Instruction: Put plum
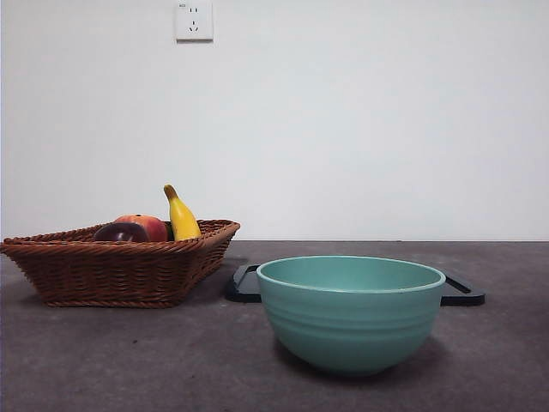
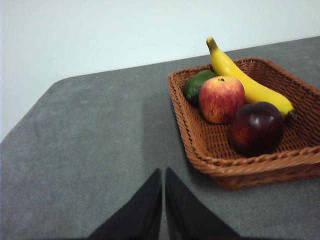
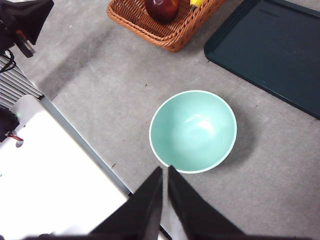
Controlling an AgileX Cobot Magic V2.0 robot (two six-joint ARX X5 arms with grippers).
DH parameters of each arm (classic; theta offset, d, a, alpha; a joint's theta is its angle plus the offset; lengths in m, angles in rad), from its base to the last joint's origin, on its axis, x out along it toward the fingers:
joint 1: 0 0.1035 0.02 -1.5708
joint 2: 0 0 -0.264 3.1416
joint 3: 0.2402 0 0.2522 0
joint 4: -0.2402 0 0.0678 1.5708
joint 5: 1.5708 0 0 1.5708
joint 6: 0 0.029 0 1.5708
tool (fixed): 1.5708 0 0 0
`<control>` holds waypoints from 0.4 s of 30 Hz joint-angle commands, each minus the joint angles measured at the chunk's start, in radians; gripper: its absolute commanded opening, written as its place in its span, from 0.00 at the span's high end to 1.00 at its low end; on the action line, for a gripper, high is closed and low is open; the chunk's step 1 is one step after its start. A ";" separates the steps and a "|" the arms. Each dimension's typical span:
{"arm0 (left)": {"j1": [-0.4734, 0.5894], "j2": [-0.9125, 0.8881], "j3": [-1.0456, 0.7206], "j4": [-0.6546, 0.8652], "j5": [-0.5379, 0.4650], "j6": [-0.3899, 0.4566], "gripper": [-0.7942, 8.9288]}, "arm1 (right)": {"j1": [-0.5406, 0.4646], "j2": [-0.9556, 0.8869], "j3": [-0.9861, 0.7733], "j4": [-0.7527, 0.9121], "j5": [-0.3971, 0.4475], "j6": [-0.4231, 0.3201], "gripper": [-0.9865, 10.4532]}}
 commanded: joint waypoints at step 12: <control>0.002 -0.002 -0.029 -0.025 -0.004 -0.052 0.91 | 0.009 0.004 0.018 0.011 0.000 -0.011 0.91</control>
